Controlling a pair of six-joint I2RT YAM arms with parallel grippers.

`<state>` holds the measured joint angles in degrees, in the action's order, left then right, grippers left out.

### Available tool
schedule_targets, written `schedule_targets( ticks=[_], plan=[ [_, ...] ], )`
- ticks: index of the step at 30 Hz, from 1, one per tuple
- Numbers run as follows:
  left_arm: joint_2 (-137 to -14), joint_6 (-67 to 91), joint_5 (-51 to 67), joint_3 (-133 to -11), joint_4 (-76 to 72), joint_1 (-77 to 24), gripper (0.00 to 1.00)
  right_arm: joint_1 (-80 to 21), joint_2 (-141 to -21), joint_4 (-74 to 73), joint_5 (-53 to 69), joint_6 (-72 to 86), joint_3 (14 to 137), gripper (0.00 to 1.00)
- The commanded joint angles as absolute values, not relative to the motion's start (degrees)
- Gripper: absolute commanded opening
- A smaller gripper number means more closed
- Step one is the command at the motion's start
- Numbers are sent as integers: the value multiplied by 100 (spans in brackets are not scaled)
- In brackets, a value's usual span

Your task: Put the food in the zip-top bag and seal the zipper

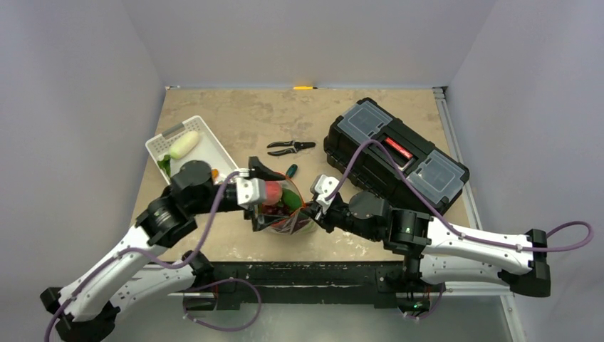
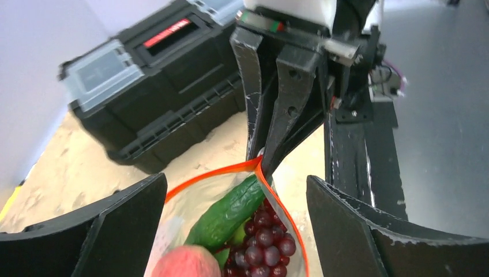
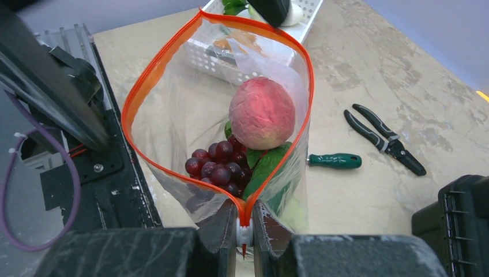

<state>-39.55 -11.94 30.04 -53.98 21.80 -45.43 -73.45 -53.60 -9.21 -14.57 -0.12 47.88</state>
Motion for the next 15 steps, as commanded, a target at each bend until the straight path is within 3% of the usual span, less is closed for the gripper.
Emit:
schedule_targets(
  ticks=[1, 15],
  plan=[
    [-4779, -2819, 4158, -5807, 2282, -4602, 91, -7330, -5146, -707, -1237, -38, 5102, 0],
    [-5550, -3266, 4767, -5273, 1812, -4670, 93, -7330, -5270, -995, -1069, -203, 5293, 0]
  ],
)
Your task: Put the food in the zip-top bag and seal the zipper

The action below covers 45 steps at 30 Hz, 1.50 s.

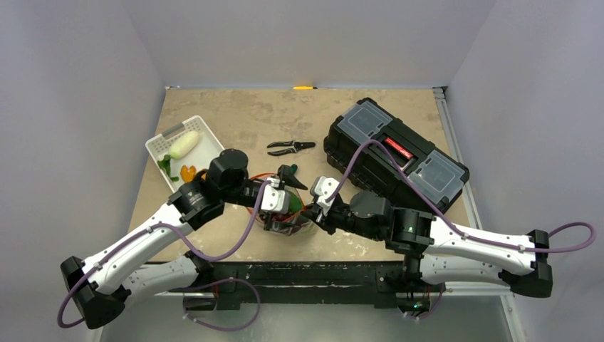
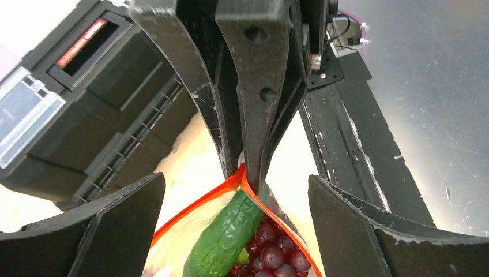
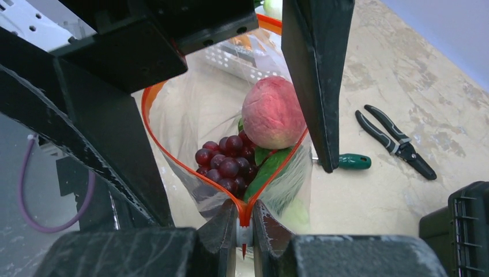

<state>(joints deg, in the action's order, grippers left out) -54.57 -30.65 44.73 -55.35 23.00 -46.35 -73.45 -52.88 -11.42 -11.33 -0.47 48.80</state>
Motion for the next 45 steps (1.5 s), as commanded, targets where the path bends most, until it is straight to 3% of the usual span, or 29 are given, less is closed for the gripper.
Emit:
schedule_targets(
  ticks=[1, 8, 11, 25, 26, 28, 31, 34, 36, 39, 45],
  plan=[
    [-5596, -3318, 4753, -5266, 1870, -4675, 92, -7331, -5280, -1027, -1062, -229, 5313, 0],
    [-5633, -3618, 4102, -5186, 1986, -4680, 88, -7334, -5351, -1274, -833, -406, 5544, 0],
    [-5609, -3624, 3973, -5210, 2036, -4678, 81, -7331, -5374, -1422, -881, -456, 5612, 0],
    [-5181, -3510, 3650, -4950, 1711, -4681, 17, -7330, -5599, -1698, -1113, -365, 5836, 0],
    [-5175, -3493, 3635, -4947, 1706, -4676, 13, -7332, -5627, -1681, -1182, -320, 5832, 2],
    [-5167, -3454, 3631, -4940, 1687, -4676, 6, -7330, -5662, -1595, -1342, -203, 5778, 16],
    [-5185, -3400, 3591, -4935, 1635, -4676, 2, -7307, -5653, -1410, -1641, 135, 5603, 28],
    [-5174, -3339, 3567, -4956, 1611, -4676, 1, -7232, -5486, -1153, -1997, 522, 5283, 52],
    [-5167, -3296, 3552, -4957, 1586, -4677, 0, -7159, -5218, -841, -2001, 701, 4942, 62],
    [-5123, -3210, 3535, -4974, 1538, -4677, 0, -6945, -4848, -299, -1523, 909, 4359, 64],
    [-5037, -2987, 3556, -4944, 1370, -4676, 0, -6801, -4411, 718, -689, 927, 3644, 55]
  ],
)
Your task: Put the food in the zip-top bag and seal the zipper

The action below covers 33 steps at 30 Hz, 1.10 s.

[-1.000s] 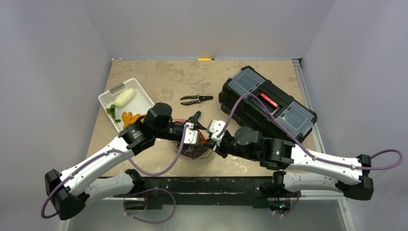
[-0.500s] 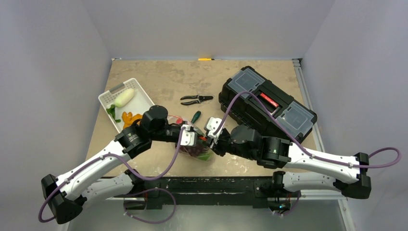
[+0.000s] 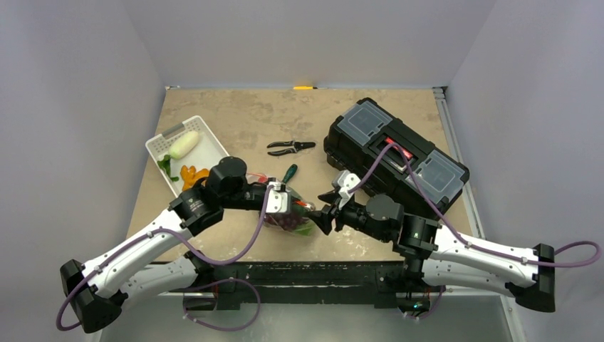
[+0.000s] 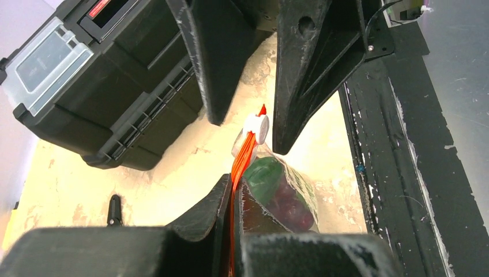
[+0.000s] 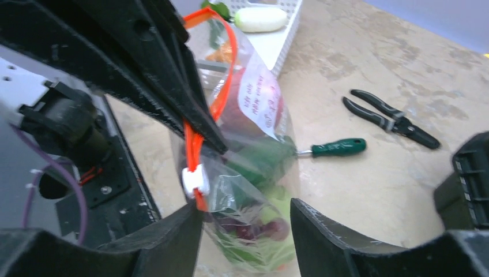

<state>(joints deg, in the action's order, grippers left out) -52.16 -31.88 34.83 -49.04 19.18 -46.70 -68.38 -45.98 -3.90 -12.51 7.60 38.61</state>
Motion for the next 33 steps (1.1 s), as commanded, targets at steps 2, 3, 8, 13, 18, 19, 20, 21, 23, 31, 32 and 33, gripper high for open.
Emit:
schedule_targets(
  ticks=[2, 3, 8, 13, 18, 19, 20, 21, 23, 31, 32, 33],
  plan=[
    [-5048, -2964, 3606, -4948, 1363, -4677, 0, -6775, -4474, 753, -657, 870, 3653, 47],
    [-5045, -2962, 3613, -4948, 1367, -4676, 0, -6758, -4520, 723, -633, 858, 3693, 44],
    [-5045, -2969, 3621, -4972, 1413, -4676, 0, -6743, -4708, 567, -557, 733, 3889, 23],
    [-5028, -2932, 3612, -5009, 1450, -4676, 20, -6710, -4705, 475, -620, 645, 3958, 0],
    [-5082, -2714, 3816, -4980, 1273, -4676, 93, -6673, -4703, 396, -456, 571, 3980, 0],
    [-5114, -2617, 3867, -4975, 1187, -4676, 96, -6673, -4729, 353, -414, 537, 4000, 0],
    [-5141, -2561, 3931, -4981, 1144, -4680, 99, -6667, -4768, 306, -365, 504, 4033, 0],
    [-5159, -2514, 3982, -4995, 1113, -4676, 99, -6663, -4798, 252, -318, 482, 4084, 0],
    [-5207, -2497, 4083, -5014, 1116, -4676, 100, -6657, -4844, 184, -238, 437, 4138, 0],
    [-5369, -2493, 4223, -5150, 1303, -4679, 80, -6658, -4819, 11, -25, 313, 4308, 0],
    [-5397, -2491, 4231, -5171, 1338, -4683, 73, -6656, -4802, 9, -19, 308, 4325, 0],
    [-5434, -2479, 4227, -5206, 1393, -4683, 63, -6655, -4793, -94, -21, 311, 4351, 0]
  ],
)
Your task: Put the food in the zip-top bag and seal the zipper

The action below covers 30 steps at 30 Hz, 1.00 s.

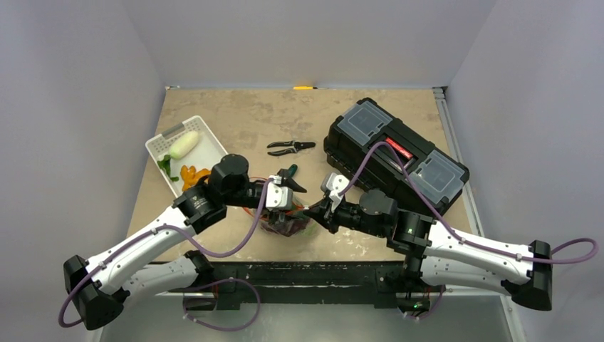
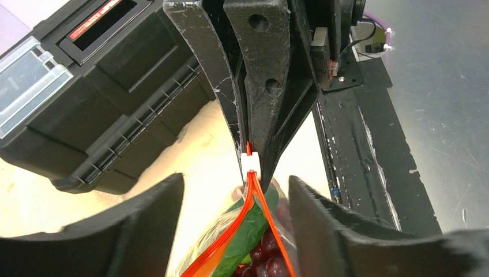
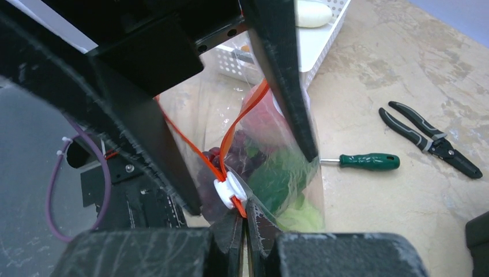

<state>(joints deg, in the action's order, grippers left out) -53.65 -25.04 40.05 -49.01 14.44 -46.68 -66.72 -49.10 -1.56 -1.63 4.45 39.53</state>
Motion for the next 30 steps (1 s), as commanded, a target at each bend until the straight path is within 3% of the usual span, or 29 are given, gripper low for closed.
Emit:
schedule_targets(
  ticks=[1, 5, 16, 18, 22, 24, 30],
  plan=[
    [-5477, -2475, 4213, -5283, 1489, -4680, 56, -6654, -4793, -169, -34, 301, 4378, 0],
    [-5467, -2682, 4066, -5442, 1833, -4676, 38, -6651, -4824, -342, -295, 303, 4445, 0],
    [-5318, -2920, 3982, -5428, 2011, -4676, 21, -6653, -4661, -337, -445, 437, 4456, 0],
    [-5384, -2894, 4042, -5458, 2021, -4681, 20, -6653, -4665, -320, -418, 456, 4472, 0],
    [-5412, -2860, 4075, -5459, 2022, -4686, 39, -6653, -4710, -300, -379, 466, 4508, 0],
    [-5420, -2854, 4063, -5465, 2034, -4695, 40, -6653, -4719, -305, -357, 474, 4509, 0],
    [-5389, -2883, 3936, -5487, 2078, -4693, 21, -6653, -4726, -354, -384, 466, 4509, 0]
  ],
)
